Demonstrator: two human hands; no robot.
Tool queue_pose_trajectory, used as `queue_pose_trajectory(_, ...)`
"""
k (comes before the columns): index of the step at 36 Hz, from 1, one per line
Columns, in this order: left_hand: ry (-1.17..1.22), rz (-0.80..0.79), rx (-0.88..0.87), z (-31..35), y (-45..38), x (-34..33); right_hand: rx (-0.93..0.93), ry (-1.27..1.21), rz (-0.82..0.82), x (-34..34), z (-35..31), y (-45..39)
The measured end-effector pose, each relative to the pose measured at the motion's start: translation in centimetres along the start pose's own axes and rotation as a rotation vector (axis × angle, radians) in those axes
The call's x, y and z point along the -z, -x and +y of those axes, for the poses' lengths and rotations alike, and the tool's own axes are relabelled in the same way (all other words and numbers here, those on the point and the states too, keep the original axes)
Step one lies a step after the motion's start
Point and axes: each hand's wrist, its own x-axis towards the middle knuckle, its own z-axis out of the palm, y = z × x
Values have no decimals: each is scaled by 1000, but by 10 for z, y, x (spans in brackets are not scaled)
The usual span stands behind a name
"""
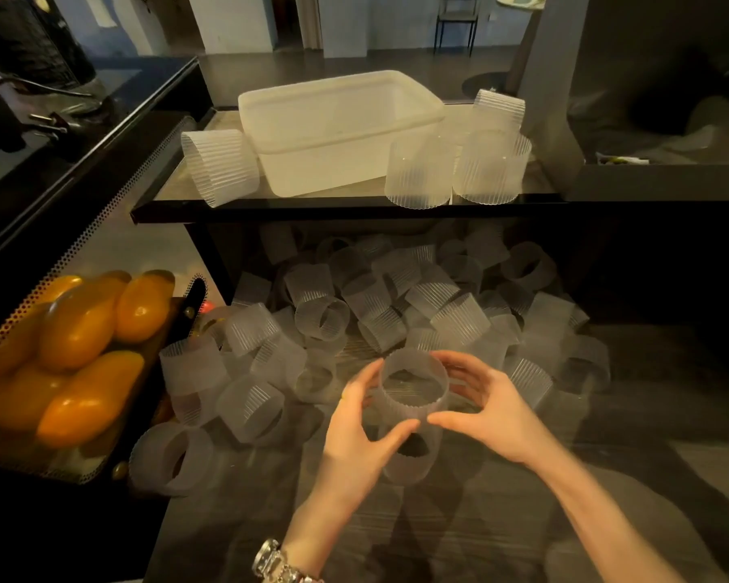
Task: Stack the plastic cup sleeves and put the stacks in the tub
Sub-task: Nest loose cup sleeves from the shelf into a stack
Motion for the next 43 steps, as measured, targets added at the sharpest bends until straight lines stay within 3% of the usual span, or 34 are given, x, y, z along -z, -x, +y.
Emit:
queue_pose_trajectory(28, 108, -38, 208, -52, 27, -21, -120, 44, -46, -18, 41, 17)
queue_pose_trajectory(37, 125, -55, 201, -52, 26, -19, -206, -14, -185, -2, 32, 7)
queue_pose_trajectory(43, 151, 62, 316, -61, 23, -12, -306, -105, -53, -5, 40, -16)
